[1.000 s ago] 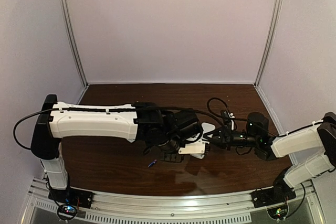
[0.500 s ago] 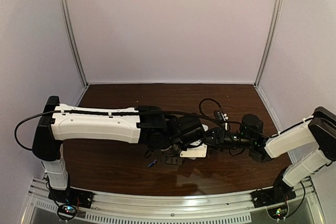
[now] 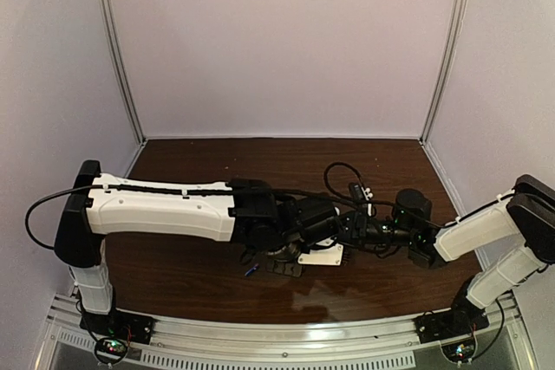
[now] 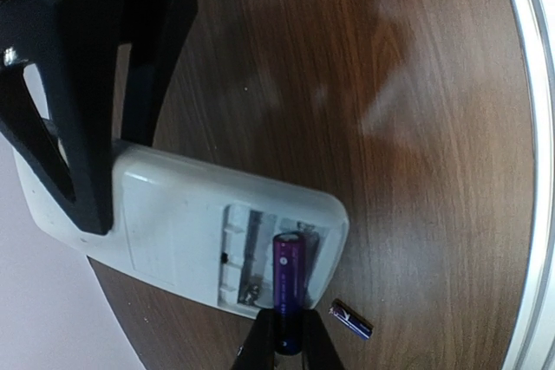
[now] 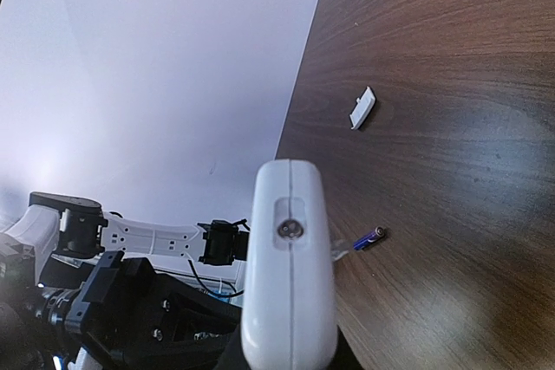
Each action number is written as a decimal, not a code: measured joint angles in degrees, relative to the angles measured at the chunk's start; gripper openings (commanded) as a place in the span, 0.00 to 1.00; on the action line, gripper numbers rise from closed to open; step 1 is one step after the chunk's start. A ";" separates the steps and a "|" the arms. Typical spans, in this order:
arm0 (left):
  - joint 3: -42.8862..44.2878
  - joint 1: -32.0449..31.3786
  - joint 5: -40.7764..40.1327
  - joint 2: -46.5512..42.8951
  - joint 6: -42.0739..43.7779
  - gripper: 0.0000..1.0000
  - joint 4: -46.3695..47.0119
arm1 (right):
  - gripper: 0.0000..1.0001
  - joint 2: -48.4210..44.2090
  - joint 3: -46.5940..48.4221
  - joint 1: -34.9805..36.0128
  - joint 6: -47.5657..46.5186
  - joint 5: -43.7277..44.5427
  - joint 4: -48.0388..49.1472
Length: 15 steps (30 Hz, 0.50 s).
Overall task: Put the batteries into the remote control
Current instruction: Place the battery in the battery compartment.
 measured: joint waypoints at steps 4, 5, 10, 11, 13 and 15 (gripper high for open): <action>-0.02 -0.24 -0.15 0.00 0.74 0.15 -0.31 | 0.00 0.46 0.07 0.28 0.04 -0.04 0.35; -0.09 -0.28 -0.13 0.02 0.90 0.17 -0.33 | 0.00 0.59 0.07 0.28 0.07 -0.04 0.48; -0.55 -0.70 -0.07 0.02 1.66 0.25 -0.37 | 0.00 0.96 0.09 0.52 0.07 -0.04 1.18; -0.63 -0.79 -0.07 0.02 1.73 0.26 -0.37 | 0.00 0.96 0.11 0.55 0.07 -0.07 1.29; -0.76 -0.87 -0.11 0.02 1.84 0.27 -0.33 | 0.00 0.96 0.11 0.59 0.04 -0.04 1.42; -0.85 -0.90 -0.15 0.02 1.88 0.29 -0.31 | 0.00 0.98 0.09 0.59 0.04 0.00 1.55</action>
